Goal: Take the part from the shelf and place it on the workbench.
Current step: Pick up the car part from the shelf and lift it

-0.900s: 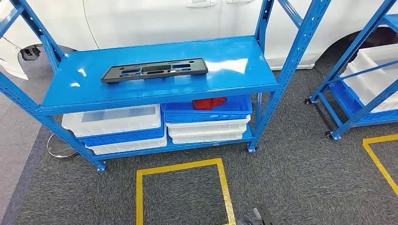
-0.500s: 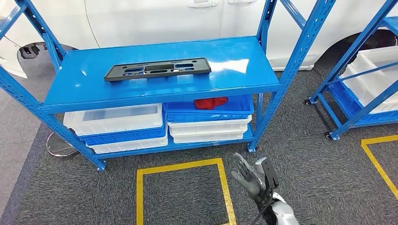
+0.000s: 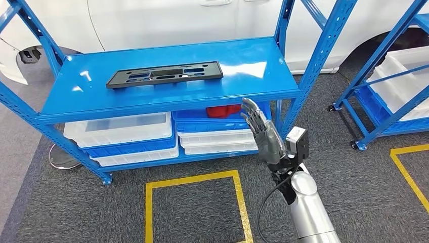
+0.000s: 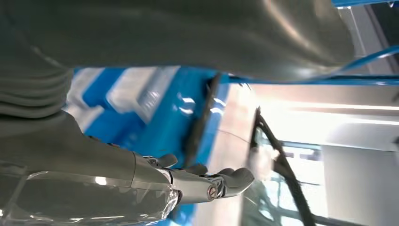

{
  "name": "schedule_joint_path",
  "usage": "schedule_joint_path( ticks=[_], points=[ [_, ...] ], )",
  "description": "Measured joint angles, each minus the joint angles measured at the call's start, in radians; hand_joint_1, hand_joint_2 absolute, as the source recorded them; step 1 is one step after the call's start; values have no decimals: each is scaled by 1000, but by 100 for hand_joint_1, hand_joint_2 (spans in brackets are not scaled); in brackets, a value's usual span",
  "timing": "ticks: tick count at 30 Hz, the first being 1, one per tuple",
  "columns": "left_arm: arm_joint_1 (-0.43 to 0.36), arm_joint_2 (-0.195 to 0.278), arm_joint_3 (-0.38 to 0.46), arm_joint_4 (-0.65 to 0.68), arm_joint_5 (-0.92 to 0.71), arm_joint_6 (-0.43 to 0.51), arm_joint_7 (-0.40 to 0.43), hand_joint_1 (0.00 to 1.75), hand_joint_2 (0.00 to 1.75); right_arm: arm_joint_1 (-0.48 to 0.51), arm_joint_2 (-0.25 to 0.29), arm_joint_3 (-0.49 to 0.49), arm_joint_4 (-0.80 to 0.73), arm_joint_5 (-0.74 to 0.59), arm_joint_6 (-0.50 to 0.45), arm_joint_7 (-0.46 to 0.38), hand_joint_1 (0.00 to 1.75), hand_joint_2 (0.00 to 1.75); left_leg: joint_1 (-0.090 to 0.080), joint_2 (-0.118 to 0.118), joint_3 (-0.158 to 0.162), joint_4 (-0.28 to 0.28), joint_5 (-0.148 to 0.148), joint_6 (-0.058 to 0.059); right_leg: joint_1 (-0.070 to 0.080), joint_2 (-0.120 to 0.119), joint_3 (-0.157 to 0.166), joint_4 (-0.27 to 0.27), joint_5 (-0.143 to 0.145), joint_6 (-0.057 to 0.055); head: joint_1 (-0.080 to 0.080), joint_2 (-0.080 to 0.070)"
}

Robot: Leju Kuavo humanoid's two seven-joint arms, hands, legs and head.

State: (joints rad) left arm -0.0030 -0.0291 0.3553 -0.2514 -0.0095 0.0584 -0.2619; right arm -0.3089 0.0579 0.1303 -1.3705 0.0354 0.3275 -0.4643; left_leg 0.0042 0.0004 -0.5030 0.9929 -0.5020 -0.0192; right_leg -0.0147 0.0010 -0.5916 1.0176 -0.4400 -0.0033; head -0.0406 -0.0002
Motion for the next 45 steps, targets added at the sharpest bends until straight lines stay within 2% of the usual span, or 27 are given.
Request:
schedule_joint_path(
  ticks=[2,5,6,7,8,10,11,12,16,18,20,21,22,23,25,27,29,32,33,35,36,37,38,40,41,43,45],
  points=[
    [-2,-2,8,2,1,4,-1,0,0,-11,-3,22,-53,32,-35,-11,0,0,2,0,-20,46,-30,-10,-4,0,3,-5,0,-11,-2,0],
    [-5,-3,20,7,0,9,0,0,0,-17,-12,57,-120,98,-94,-24,0,0,5,0,-124,245,-114,-20,-2,0,5,-6,-4,-19,-3,0],
    [-4,-3,23,8,0,9,0,0,0,-17,-17,69,-138,121,-114,-26,0,0,6,0,-154,294,-122,-21,-1,0,6,-5,-5,-20,-3,0],
    [-3,-3,25,9,-1,9,1,0,0,-17,-23,80,-156,145,-134,-28,0,0,6,0,-165,301,-107,-20,0,1,9,-5,-6,-21,-3,0],
    [-3,-3,28,11,-2,9,2,0,0,-18,-28,91,-175,169,-154,-29,0,0,6,0,-157,268,-73,-18,0,2,13,-5,-8,-20,-3,0],
    [-4,-3,35,13,-5,10,3,0,0,-19,-39,115,-215,218,-198,-34,0,0,6,-1,-99,126,12,-9,2,4,22,-5,-14,-16,-3,0],
    [-5,-3,39,14,-6,11,3,0,0,-20,-45,126,-233,242,-219,-37,0,0,4,-1,-73,65,36,-4,3,5,25,-5,-16,-12,-3,0],
    [-6,-3,42,15,-8,12,4,0,0,-21,-51,138,-252,268,-241,-39,0,0,1,-2,-58,27,47,1,4,6,24,-5,-16,-7,-2,0],
    [-8,-5,50,17,-14,18,7,0,0,-23,-85,187,-320,374,-326,-43,0,0,2,-1,-53,3,48,23,5,5,17,2,-23,15,-1,0],
    [-9,-6,56,18,-18,22,9,0,0,-28,-108,212,-345,424,-369,-44,0,0,6,0,-49,-6,53,34,4,5,-17,79,-68,22,2,0],
    [-11,-7,65,19,-20,27,10,0,0,-34,-135,239,-357,470,-414,-46,0,0,3,0,-50,-5,53,39,3,4,-85,217,-129,26,4,0],
    [-11,-7,69,20,-21,30,10,0,0,-36,-149,253,-359,491,-439,-49,0,0,2,0,-50,-4,52,40,2,4,-112,269,-143,27,4,0],
    [-11,-7,73,22,-22,32,10,0,0,-39,-164,266,-360,509,-464,-53,0,0,1,0,-49,-3,51,41,2,4,-124,286,-137,27,4,0],
    [-11,-8,77,23,-25,36,10,0,0,-44,-178,278,-361,527,-489,-59,0,0,0,-1,-47,-2,49,41,2,4,-115,261,-112,26,4,0],
    [-12,-11,85,23,-28,44,10,0,0,-60,-203,299,-365,561,-542,-71,0,0,-2,-2,-43,1,44,39,4,3,-52,122,-38,17,5,0],
    [-14,-13,94,24,-30,52,9,0,0,-75,-222,317,-369,586,-589,-82,0,0,-7,-2,-44,7,39,32,8,2,-5,14,0,8,5,0],
    [-16,-14,100,25,-28,61,5,0,0,-87,-235,334,-372,591,-615,-88,0,0,-9,-2,-45,7,36,22,12,2,0,-4,0,2,5,0],
    [-18,-14,114,25,-22,67,-1,0,0,-118,-250,353,-376,564,-610,-83,0,0,-7,-1,-55,32,16,6,4,2,7,-15,3,-12,4,0],
    [-20,-14,118,25,-21,66,-2,0,0,-135,-254,358,-377,552,-601,-76,0,0,-6,-1,-74,75,-8,0,1,2,10,-19,4,-16,3,0],
    [-21,-12,124,25,-19,63,-2,0,0,-167,-263,367,-379,526,-580,-60,0,0,0,-2,-144,215,-69,-10,2,2,12,-20,1,-20,2,0],
    [-22,-11,127,25,-18,61,-2,0,0,-179,-268,371,-381,515,-572,-53,0,0,2,-2,-179,277,-88,-13,2,2,13,-19,0,-21,2,0],
    [-22,-11,130,25,-18,60,-2,0,0,-189,-272,373,-382,507,-567,-48,0,0,4,-2,-199,308,-88,-15,2,2,15,-19,-2,-21,2,0],
    [-22,-10,134,25,-17,59,-2,0,0,-197,-276,376,-383,502,-564,-45,0,0,5,-2,-197,295,-65,-16,2,2,19,-19,-4,-19,2,0],
    [-22,-10,140,25,-17,59,-2,0,0,-209,-282,380,-385,498,-562,-43,0,0,7,-1,-141,163,19,-12,2,3,31,-19,-11,-15,2,0],
    [-22,-9,142,25,-17,59,-2,0,0,-215,-285,382,-387,497,-562,-43,0,0,6,-1,-108,91,49,-8,4,4,35,-19,-15,-11,2,0],
    [-24,-7,143,25,-17,59,-2,0,0,-224,-289,386,-390,496,-562,-42,0,0,2,-2,-73,16,66,3,6,5,37,-18,-19,-2,2,0],
    [-24,-7,144,25,-17,58,-3,0,0,-230,-293,391,-392,496,-562,-42,0,0,0,-3,-70,8,59,15,7,5,37,-20,-21,10,3,0]
  ],
)
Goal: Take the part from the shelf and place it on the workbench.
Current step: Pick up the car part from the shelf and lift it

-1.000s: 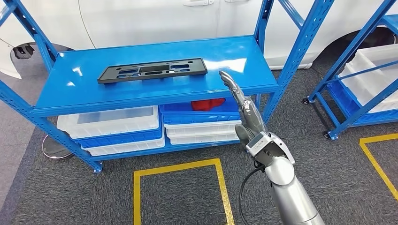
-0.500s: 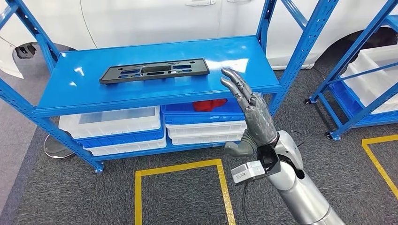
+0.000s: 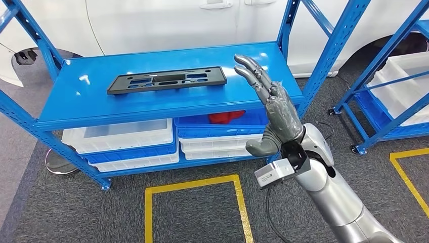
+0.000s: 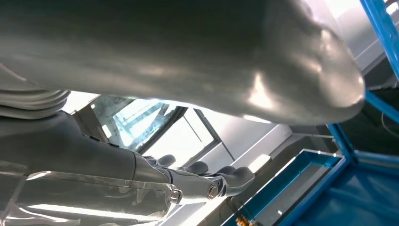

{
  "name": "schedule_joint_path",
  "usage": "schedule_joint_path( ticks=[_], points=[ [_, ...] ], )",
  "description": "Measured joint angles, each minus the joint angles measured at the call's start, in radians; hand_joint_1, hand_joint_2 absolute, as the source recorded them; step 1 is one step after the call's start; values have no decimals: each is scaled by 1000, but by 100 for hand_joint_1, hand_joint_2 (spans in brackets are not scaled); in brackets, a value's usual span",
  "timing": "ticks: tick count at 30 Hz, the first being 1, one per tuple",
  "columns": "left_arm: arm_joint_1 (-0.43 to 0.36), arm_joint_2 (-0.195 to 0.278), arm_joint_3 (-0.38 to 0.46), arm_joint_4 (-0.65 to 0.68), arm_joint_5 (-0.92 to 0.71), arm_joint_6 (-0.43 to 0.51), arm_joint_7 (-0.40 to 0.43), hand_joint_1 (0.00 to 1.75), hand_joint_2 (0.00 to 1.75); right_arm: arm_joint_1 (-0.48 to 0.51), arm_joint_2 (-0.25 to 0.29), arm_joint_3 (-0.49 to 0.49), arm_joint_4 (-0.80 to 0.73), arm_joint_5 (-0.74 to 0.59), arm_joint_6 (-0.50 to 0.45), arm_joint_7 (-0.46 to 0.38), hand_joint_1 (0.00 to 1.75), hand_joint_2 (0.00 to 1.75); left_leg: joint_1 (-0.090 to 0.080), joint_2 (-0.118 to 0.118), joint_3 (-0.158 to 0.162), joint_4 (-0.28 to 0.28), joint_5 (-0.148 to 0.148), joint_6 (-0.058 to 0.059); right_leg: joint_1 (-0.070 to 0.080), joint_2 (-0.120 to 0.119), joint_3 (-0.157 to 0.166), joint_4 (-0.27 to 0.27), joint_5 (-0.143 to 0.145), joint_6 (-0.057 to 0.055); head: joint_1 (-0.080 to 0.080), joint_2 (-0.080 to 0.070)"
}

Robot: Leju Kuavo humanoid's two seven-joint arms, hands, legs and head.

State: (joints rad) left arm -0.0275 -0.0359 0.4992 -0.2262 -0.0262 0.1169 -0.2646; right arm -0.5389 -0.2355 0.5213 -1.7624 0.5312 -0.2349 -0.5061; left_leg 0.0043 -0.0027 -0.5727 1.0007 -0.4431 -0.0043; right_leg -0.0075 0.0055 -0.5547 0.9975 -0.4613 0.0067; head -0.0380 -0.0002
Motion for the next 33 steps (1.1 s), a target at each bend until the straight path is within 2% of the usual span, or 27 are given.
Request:
schedule_joint_path(
  ticks=[2,3,4,6,7,8,9,10,11,12,13,16,18,19,21,22,23,24,26,27,28,29,32,33],
  points=[
    [0,0,0,0,0,-2,-2,0,0,-5,-4,3,-3,-2,-2,0,0,0,3,0,8,-10,1,12,-1,-1,-5,20,-14,10,2,0],
    [-1,0,0,0,0,-3,-4,0,0,-7,-6,5,-5,-2,-5,0,0,0,6,1,14,-15,1,18,-1,-1,-22,57,-34,13,4,0],
    [-1,0,0,0,0,-6,-6,0,0,-7,-8,6,-7,-1,-10,0,0,0,6,1,18,-18,0,23,-3,-1,-52,116,-60,15,6,0],
    [-2,0,0,0,0,-11,-10,0,0,-1,-8,11,-8,7,-19,3,0,0,4,1,22,-18,-6,29,-5,-1,-134,255,-109,18,8,0],
    [-1,0,0,0,-1,-13,-11,0,0,3,-8,15,-8,13,-21,6,0,0,2,1,26,-16,-11,30,-5,-1,-164,295,-110,18,8,0],
    [-1,0,0,0,-1,-14,-12,0,0,4,-8,18,-8,18,-22,10,0,0,1,0,30,-15,-16,29,-5,-1,-175,297,-91,17,8,0],
    [0,0,1,0,-2,-14,-11,0,0,2,-8,22,-8,21,-22,15,0,0,0,-1,36,-13,-22,28,-5,-2,-163,254,-52,14,8,0],
    [0,0,1,0,-4,-13,-10,0,0,-3,-8,25,-8,22,-21,19,0,0,-1,-1,44,-12,-29,26,-4,-2,-136,181,-3,9,8,0],
    [-1,0,1,1,-5,-12,-8,0,0,-9,-8,27,-8,21,-19,23,0,0,-3,-2,50,-11,-36,23,-2,-3,-106,112,31,4,8,0],
    [-2,-1,1,1,-8,-12,-5,0,0,-15,-8,29,-8,20,-17,27,0,0,-5,-2,53,-10,-42,19,0,-4,-82,55,53,-1,7,0],
    [-3,-1,1,2,-10,-11,-4,0,0,-20,-8,31,-8,19,-14,29,0,0,-6,-2,54,-9,-47,14,2,-4,-69,24,58,-5,5,0],
    [-6,-1,1,3,-16,-11,-2,0,0,-21,-8,36,-6,11,1,31,0,0,-5,-1,61,-13,-58,-2,3,-2,-58,6,46,-17,4,0],
    [-6,-2,1,3,-18,-12,-5,0,0,-18,-9,39,-2,-7,21,20,0,0,-5,0,51,25,-80,-13,-3,-1,-41,-6,41,-25,0,0],
    [-5,-2,1,3,-19,-12,-8,0,0,-13,-9,42,4,-16,32,9,0,0,-2,0,26,76,-102,-18,-5,-2,-32,-10,38,-28,-2,0],
    [-3,-3,1,3,-24,-14,-15,0,0,14,-8,51,17,-13,47,-8,0,0,2,0,-59,217,-148,-26,-4,-3,-19,-11,27,-31,-4,0],
    [-1,-3,1,3,-28,-16,-18,0,0,37,-8,58,22,2,51,-10,0,0,3,0,-97,266,-153,-28,-4,-4,-13,-11,20,-31,-4,0],
    [2,-3,1,3,-33,-19,-20,0,0,62,-7,65,25,22,52,-7,0,0,4,0,-118,280,-137,-29,-4,-3,-5,-10,13,-31,-4,0],
    [5,-3,1,4,-38,-23,-21,0,0,87,-5,72,27,44,53,-2,0,0,4,0,-116,248,-98,-29,-4,-3,5,-10,5,-30,-4,0],
    [7,-2,1,4,-48,-30,-22,0,0,127,1,83,27,78,52,9,0,0,4,0,-71,113,-4,-23,-4,-2,27,-10,-11,-25,-4,0],
    [7,-2,1,5,-53,-32,-22,0,0,142,4,86,27,85,53,12,0,0,2,-1,-46,52,23,-17,-3,-1,34,-9,-18,-21,-4,0],
    [6,-1,1,6,-55,-33,-21,0,0,155,6,88,26,82,53,14,0,0,-1,-1,-31,16,33,-11,-2,-1,37,-9,-23,-17,-4,0],
    [5,-1,1,6,-58,-33,-21,0,0,167,7,89,25,70,55,12,0,0,-3,-1,-24,2,29,-5,-1,0,37,-10,-27,-12,-3,0],
    [6,-2,1,7,-65,-32,-19,0,0,198,8,80,9,8,81,-13,0,0,-1,-1,-16,-10,20,13,-1,0,39,-5,-41,4,-3,0],
    [6,-2,1,7,-67,-32,-18,0,0,206,8,71,2,-7,93,-23,0,0,2,-1,-9,-15,18,19,-1,0,29,23,-56,8,-1,0]
  ],
)
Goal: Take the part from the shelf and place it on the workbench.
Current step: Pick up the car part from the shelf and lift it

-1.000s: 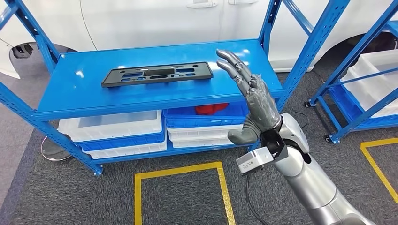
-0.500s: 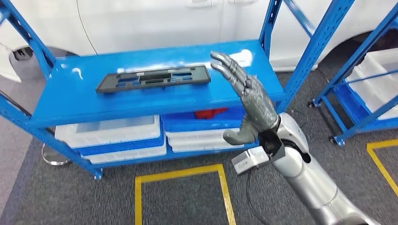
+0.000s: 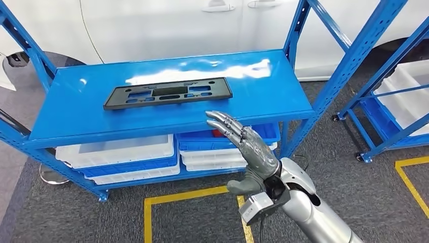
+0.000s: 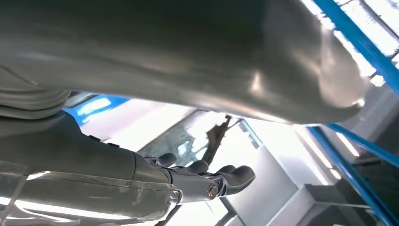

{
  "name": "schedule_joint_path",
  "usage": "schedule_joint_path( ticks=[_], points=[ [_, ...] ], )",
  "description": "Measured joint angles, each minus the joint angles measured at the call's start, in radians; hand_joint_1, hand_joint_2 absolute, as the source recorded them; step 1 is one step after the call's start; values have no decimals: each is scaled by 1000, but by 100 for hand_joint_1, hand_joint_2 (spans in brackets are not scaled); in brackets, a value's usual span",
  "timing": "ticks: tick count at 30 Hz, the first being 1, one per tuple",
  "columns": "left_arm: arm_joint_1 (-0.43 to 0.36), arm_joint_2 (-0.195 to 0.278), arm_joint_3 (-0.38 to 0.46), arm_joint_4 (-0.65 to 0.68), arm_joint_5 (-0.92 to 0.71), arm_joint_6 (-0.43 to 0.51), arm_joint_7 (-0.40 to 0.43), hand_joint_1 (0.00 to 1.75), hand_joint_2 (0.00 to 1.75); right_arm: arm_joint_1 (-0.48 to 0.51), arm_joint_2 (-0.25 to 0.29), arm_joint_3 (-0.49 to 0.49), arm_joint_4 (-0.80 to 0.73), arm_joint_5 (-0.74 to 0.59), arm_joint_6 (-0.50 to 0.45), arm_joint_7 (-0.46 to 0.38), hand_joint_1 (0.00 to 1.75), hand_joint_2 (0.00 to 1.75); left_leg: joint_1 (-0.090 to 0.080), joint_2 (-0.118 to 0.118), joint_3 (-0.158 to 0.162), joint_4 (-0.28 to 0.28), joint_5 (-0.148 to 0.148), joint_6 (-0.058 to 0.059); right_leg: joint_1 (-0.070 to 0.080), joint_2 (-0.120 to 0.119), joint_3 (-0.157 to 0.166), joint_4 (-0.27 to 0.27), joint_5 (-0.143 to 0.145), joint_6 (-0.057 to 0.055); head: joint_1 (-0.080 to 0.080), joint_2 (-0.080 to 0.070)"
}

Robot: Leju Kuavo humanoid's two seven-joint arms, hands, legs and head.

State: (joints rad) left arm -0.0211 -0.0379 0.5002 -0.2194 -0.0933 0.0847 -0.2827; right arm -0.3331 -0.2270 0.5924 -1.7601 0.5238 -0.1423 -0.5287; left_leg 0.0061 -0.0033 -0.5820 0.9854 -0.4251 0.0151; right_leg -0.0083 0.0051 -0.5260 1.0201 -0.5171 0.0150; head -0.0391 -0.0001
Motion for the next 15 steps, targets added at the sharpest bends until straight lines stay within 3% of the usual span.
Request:
schedule_joint_path(
  ticks=[1,3,4,5,6,8,9,11,15],
  points=[
    [0,0,0,0,-1,0,0,0,0,8,0,-9,-5,-9,9,-7,0,0,2,0,7,-4,-3,5,-1,0,-24,50,-23,3,2,0],
    [-1,0,0,0,-2,0,0,0,0,23,0,-21,-9,-16,17,-15,0,0,0,0,18,-5,-12,13,-3,0,-106,196,-76,7,4,0],
    [-1,0,0,0,-2,0,0,0,0,30,0,-24,-9,-17,19,-16,0,0,-1,0,24,-5,-17,14,-4,0,-146,253,-86,8,5,0],
    [0,0,0,0,-2,0,0,0,0,37,0,-27,-9,-18,19,-16,0,0,-2,-1,31,-5,-24,14,-4,-1,-170,275,-75,8,5,0],
    [1,0,0,0,-2,0,1,0,0,41,0,-29,-9,-20,20,-17,0,0,-3,-2,41,-4,-31,13,-4,-1,-173,254,-42,6,5,0],
    [2,-1,0,0,-4,-1,1,0,0,44,0,-33,-10,-33,34,-23,0,0,-4,-3,61,-3,-48,9,-3,-1,-132,120,56,-4,5,0],
    [1,-2,0,1,-5,-2,1,0,0,43,1,-35,-10,-43,49,-29,0,0,-6,-3,67,0,-56,5,0,-3,-107,53,88,-9,5,0],
    [-1,-3,0,1,-10,-4,1,0,0,39,2,-39,-10,-65,87,-40,0,0,-8,-3,68,1,-67,-6,5,-4,-84,-10,104,-18,4,0],
    [-5,-1,1,2,-18,-4,0,0,0,26,10,-49,-12,-94,128,-47,0,0,-8,0,71,22,-93,-27,0,0,-65,-28,92,-34,0,0]
  ],
)
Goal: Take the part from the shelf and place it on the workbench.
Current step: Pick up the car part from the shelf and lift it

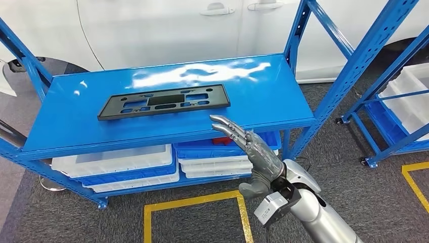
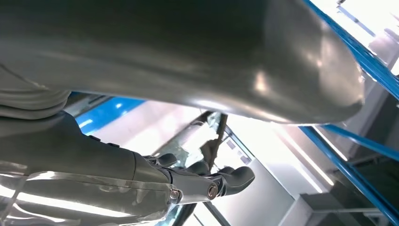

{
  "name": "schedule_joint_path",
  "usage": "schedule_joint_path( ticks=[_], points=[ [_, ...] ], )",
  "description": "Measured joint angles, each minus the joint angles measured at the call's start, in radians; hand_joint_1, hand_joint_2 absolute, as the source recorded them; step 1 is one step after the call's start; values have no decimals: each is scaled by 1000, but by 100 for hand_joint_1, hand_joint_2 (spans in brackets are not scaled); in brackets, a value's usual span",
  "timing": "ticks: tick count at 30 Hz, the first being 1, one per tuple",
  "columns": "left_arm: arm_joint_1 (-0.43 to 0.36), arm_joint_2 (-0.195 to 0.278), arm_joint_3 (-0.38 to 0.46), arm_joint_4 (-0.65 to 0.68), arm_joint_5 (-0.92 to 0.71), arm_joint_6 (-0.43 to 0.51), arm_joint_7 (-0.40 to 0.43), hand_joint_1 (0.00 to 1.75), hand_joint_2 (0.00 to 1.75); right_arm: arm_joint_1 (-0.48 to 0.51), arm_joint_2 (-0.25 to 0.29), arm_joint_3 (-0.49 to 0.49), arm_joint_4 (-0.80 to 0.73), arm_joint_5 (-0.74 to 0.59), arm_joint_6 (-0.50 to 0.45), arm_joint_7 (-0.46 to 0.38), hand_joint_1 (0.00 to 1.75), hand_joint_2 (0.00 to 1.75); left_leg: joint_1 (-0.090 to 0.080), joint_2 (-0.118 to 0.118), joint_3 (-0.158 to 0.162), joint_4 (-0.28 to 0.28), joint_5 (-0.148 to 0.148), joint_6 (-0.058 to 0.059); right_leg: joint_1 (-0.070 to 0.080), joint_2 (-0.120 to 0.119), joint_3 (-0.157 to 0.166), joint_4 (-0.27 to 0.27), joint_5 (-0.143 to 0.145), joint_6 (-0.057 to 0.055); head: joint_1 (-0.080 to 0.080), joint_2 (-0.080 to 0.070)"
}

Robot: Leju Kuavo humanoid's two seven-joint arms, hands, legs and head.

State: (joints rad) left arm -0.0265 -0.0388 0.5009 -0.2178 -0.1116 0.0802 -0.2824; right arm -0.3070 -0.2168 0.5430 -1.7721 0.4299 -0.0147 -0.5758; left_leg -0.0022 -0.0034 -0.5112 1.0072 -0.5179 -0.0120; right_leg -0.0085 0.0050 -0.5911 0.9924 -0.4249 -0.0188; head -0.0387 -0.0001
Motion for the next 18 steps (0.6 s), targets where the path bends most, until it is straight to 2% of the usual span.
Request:
schedule_joint_path(
  ticks=[1,3,4,5,6,7,8,9,10,11,14,15,16,18],
  points=[
    [-1,0,0,0,-1,0,0,0,0,-3,3,-1,-1,-5,4,-1,0,0,1,0,-17,43,-22,-5,-3,-1,9,-5,-3,-4,-2,0],
    [-1,0,0,0,-2,0,0,0,0,-7,7,-3,-1,-15,12,-2,0,0,6,0,-93,181,-76,-13,-2,-2,20,-7,-11,-9,-5,0],
    [0,0,1,0,-2,0,1,0,0,-8,8,-5,0,-20,16,-2,0,0,8,0,-135,245,-91,-16,-2,-2,25,-7,-16,-10,-4,0],
    [1,1,2,0,-2,1,1,0,0,-9,9,-6,0,-24,18,-2,0,0,9,0,-164,278,-87,-19,-2,-2,31,-7,-22,-10,-4,0],
    [2,1,3,0,-2,1,2,0,0,-11,9,-8,0,-27,19,-2,0,0,11,0,-174,271,-61,-19,-2,-1,38,-7,-28,-9,-4,0],
    [2,1,4,0,-2,1,3,0,0,-14,10,-11,0,-31,23,-2,0,0,12,0,-162,222,-15,-18,-2,0,48,-6,-34,-8,-5,0],
    [2,1,4,0,-2,1,3,0,0,-17,10,-15,0,-36,28,-2,0,0,12,0,-138,148,38,-16,-2,1,58,-6,-42,-6,-4,0],
    [1,1,5,0,-2,1,3,0,0,-22,11,-18,0,-42,36,-2,0,0,11,0,-111,79,74,-12,0,1,66,-5,-49,-2,-4,0],
    [0,2,5,0,-2,1,3,0,0,-29,12,-20,1,-51,46,-2,0,0,9,-1,-89,26,95,-7,1,2,71,-4,-55,2,-4,0],
    [-1,2,6,0,-2,1,4,0,0,-36,12,-21,2,-60,58,-2,0,0,7,-1,-79,0,100,-3,2,2,72,-3,-59,7,-3,0],
    [-4,2,11,0,-2,1,5,0,0,-68,14,-21,8,-77,89,-5,0,0,7,-2,-72,-15,91,12,2,3,73,-3,-66,22,-3,0],
    [-5,2,13,0,-2,1,5,0,0,-80,14,-21,10,-79,96,-6,0,0,9,-2,-67,-19,90,18,2,2,68,12,-76,27,-2,0],
    [-6,2,15,0,-2,2,5,0,0,-91,15,-21,13,-78,100,-7,0,0,12,-1,-62,-24,90,24,2,1,51,49,-94,31,0,0],
    [-8,2,19,0,-2,3,5,0,0,-105,15,-20,19,-79,104,-7,0,0,12,0,-53,-28,84,32,0,0,-22,182,-147,36,3,0]
  ],
)
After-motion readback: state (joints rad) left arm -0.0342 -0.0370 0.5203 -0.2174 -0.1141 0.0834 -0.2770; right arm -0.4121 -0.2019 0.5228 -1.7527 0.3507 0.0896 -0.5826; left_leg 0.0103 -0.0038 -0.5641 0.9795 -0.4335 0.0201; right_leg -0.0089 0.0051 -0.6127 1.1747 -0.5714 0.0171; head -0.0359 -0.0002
